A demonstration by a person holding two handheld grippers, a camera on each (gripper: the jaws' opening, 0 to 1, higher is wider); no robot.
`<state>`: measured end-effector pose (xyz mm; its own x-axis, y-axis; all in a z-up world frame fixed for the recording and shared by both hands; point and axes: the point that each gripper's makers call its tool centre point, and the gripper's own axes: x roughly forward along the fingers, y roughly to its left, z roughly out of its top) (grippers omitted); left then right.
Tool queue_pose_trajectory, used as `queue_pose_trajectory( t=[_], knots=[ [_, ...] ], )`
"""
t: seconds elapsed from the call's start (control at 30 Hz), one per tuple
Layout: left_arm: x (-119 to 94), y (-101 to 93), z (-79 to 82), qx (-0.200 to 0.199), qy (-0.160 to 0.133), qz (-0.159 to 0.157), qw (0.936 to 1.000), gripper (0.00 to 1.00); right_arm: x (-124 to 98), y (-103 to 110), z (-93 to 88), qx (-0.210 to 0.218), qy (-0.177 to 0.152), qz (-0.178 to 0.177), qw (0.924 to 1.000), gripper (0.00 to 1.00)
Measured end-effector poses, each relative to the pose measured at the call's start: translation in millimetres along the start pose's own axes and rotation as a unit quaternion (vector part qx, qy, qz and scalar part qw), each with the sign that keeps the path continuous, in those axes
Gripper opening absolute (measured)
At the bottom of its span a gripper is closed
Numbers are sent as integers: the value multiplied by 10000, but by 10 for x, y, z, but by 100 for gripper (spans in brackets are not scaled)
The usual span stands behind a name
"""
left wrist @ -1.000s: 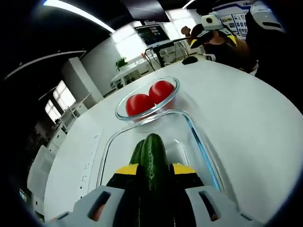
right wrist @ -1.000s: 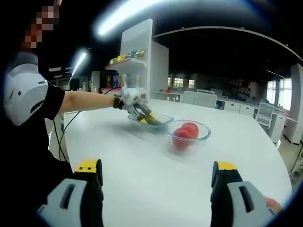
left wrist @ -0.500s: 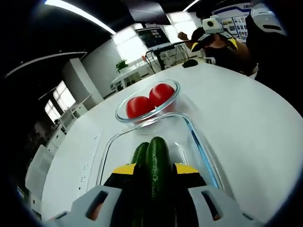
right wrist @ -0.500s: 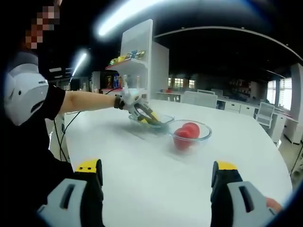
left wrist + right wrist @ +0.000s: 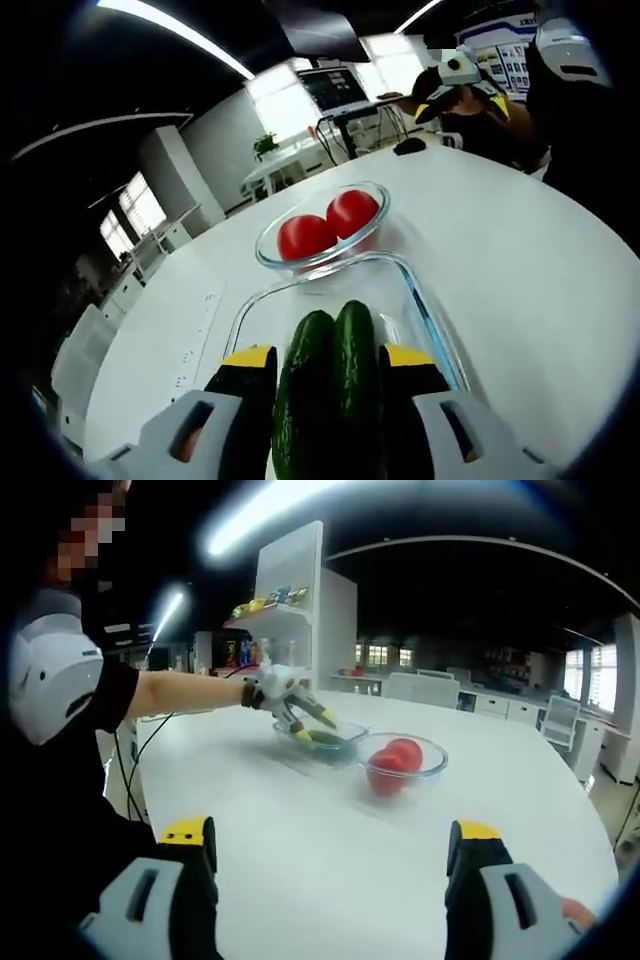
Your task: Sort the scattered tomatoes and cucumbers on the table and place them into their respective storage containers
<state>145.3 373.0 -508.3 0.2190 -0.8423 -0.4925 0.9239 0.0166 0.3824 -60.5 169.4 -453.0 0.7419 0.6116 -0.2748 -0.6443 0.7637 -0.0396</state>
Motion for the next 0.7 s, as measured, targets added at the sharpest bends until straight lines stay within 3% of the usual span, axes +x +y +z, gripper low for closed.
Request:
queue_pose_trajectory(
  t=[0.47,0.7],
  knots=[
    [-56,149,107,-362,-255,351,9984,61,-31,2,0,-12,-12,-28,10000,91],
    [-155,492,132,-671,-486,880,9927,86,-52,5,7,-33,-26,-40,10000,91]
  ],
)
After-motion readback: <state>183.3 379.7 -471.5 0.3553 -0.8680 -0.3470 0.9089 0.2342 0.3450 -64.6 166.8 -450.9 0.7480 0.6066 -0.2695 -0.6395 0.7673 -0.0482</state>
